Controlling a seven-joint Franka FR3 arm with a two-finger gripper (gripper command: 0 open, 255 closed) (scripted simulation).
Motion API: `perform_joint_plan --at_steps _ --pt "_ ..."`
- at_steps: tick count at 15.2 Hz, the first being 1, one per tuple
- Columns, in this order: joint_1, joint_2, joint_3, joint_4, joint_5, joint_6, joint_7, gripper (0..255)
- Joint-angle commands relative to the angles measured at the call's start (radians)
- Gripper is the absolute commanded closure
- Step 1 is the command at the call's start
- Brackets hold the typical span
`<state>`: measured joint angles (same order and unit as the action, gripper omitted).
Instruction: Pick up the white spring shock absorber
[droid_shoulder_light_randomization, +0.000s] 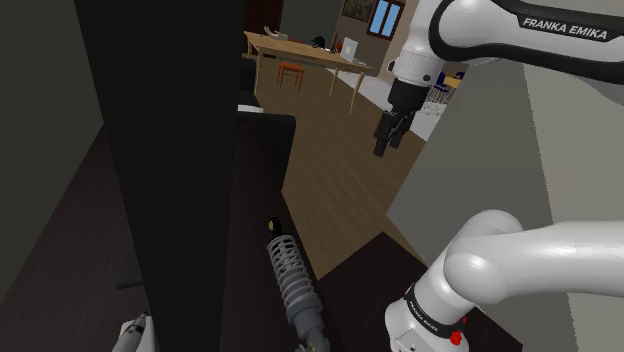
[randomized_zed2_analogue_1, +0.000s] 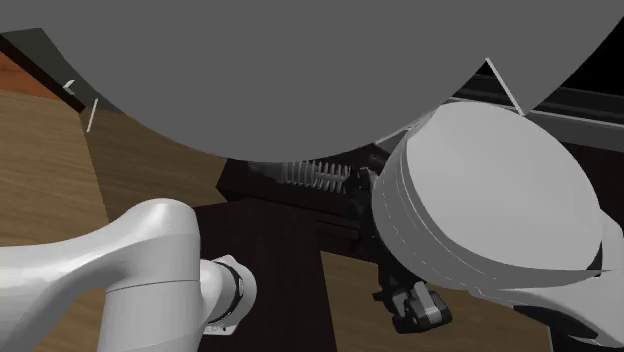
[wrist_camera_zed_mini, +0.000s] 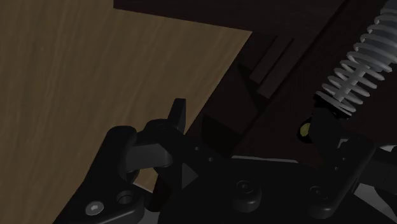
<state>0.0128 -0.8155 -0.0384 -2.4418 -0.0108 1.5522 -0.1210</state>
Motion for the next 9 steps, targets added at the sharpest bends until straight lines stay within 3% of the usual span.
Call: perform_joint_plan --at_steps 1,9 --pt "0.0 0.0 0.0 0.0 0.0 0.0 0.0 0" --pt "0.014 0.07 0.17 -0.142 0.122 0.227 0.274 0"
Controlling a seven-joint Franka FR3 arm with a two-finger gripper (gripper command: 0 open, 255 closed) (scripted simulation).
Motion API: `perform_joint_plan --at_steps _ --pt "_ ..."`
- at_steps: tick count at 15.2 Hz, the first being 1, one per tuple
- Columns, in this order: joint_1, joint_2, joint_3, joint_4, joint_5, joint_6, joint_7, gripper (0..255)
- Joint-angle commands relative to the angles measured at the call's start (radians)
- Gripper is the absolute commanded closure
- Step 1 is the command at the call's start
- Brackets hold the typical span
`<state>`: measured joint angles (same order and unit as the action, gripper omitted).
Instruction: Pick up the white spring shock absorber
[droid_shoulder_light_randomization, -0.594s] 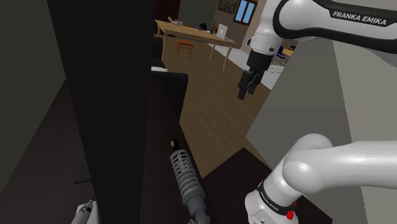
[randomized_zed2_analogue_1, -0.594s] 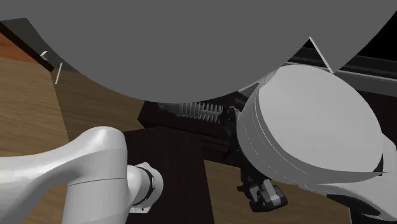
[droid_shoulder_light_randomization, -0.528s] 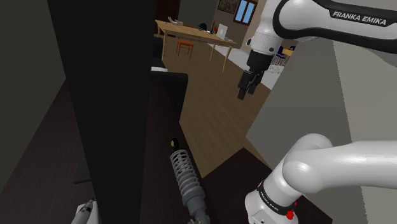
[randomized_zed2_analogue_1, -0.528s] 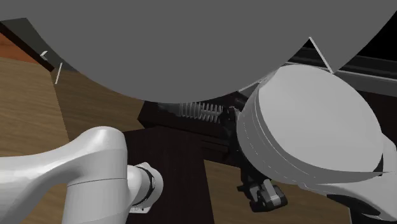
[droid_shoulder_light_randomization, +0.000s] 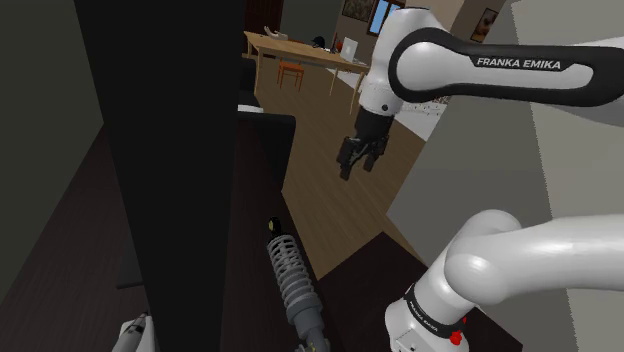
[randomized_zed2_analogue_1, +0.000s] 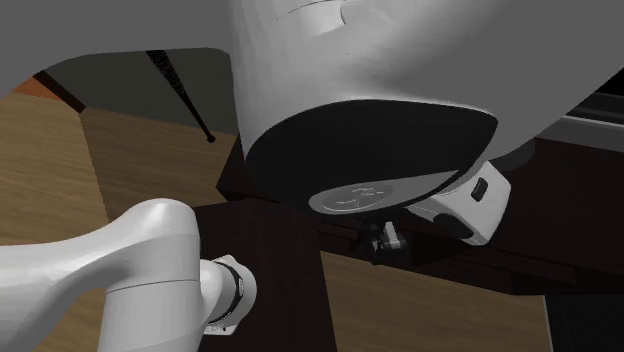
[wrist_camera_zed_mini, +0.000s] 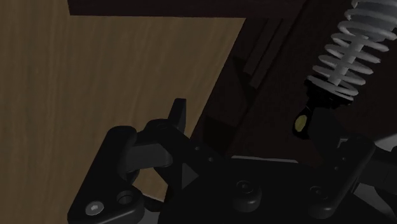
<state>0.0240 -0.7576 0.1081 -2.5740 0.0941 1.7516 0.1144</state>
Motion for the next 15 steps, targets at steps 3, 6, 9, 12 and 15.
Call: perform_joint_plan --at_steps 3,6,9,12,15 --pt "0.008 0.076 0.09 -0.035 0.057 0.124 0.139 0" --pt "0.007 0.16 0.157 -0.044 0.088 0.224 0.24 0" --pt "0.0 0.261 0.223 -0.036 0.106 0.325 0.344 0" --pt "-0.014 0.378 0.287 -0.012 0.102 0.424 0.454 0" --pt "-0.037 0.507 0.347 0.027 0.069 0.517 0.576 0"
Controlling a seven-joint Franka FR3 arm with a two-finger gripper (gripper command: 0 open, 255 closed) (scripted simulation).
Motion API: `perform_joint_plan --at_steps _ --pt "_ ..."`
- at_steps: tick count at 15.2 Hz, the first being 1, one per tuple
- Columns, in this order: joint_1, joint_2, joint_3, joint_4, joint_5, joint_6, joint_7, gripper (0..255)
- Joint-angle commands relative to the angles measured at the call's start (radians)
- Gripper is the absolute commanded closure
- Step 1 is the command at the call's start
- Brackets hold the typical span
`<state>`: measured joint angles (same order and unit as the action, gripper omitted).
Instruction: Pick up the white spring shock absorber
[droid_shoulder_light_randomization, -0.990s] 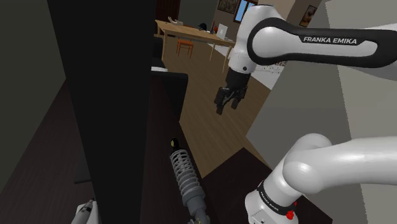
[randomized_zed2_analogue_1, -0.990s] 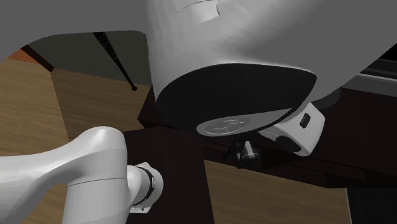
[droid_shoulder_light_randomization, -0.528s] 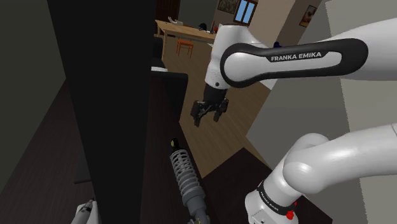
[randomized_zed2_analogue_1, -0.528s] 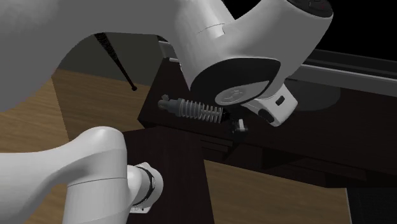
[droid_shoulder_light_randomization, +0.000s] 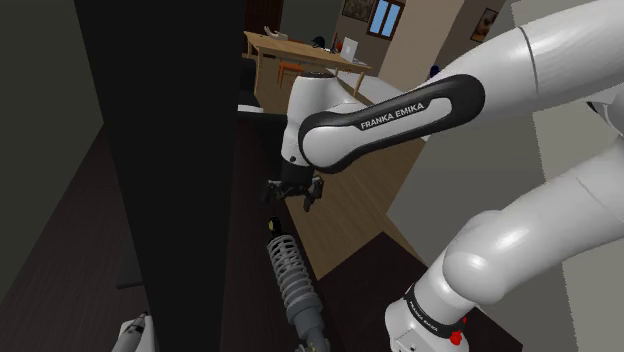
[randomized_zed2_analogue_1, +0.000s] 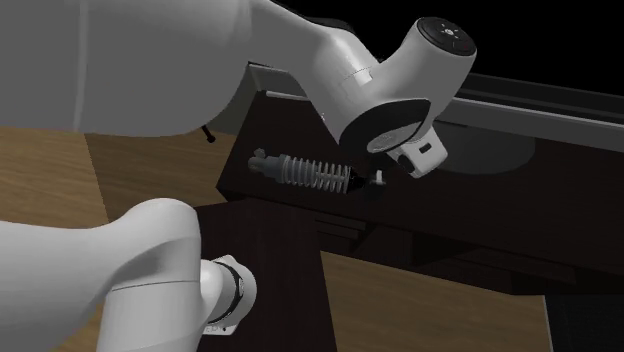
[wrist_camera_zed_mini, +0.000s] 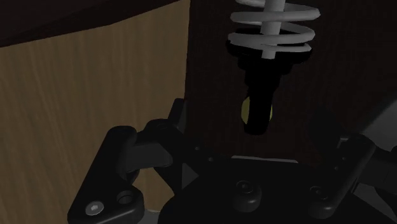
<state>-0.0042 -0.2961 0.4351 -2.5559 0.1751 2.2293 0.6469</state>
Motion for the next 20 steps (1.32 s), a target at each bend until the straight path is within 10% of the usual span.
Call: perform_joint_plan --at_steps 1,11,12,20 --pt "-0.016 0.091 0.037 0.025 -0.031 0.068 0.088 0" --pt "-0.027 0.193 0.054 -0.006 -0.078 0.194 0.131 0" --pt "-0.027 0.193 0.053 -0.005 -0.078 0.193 0.13 255" --pt "-0.027 0.193 0.053 -0.005 -0.079 0.193 0.13 255"
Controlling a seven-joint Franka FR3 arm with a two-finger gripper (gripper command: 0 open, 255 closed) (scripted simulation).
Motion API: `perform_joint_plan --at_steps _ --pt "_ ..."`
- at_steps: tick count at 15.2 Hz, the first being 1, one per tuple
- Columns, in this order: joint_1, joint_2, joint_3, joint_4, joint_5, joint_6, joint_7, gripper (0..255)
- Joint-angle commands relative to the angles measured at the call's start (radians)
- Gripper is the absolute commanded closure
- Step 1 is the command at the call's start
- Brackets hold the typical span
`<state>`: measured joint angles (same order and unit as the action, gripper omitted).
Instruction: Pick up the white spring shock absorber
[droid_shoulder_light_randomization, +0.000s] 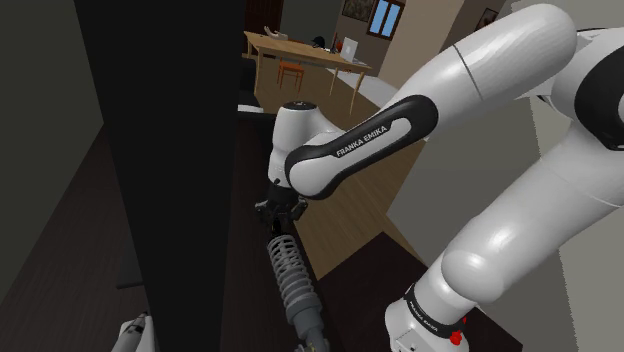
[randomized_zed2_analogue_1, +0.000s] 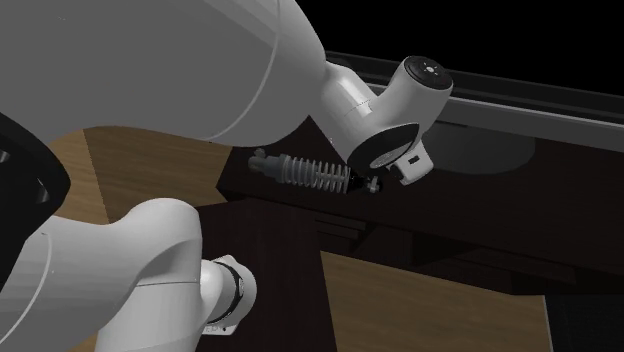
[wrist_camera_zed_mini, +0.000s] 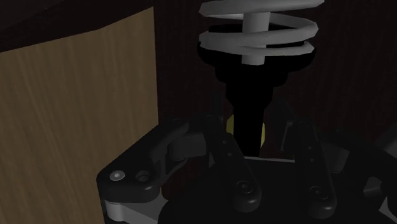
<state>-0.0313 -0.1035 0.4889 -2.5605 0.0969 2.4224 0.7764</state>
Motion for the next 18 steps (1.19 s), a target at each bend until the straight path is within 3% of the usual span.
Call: perform_joint_plan --at_steps 1,18 --pt "0.0 0.001 0.001 -0.001 0.0 0.001 0.002 255" --pt "0.016 -0.165 -0.031 0.08 0.065 -0.236 -0.05 255"
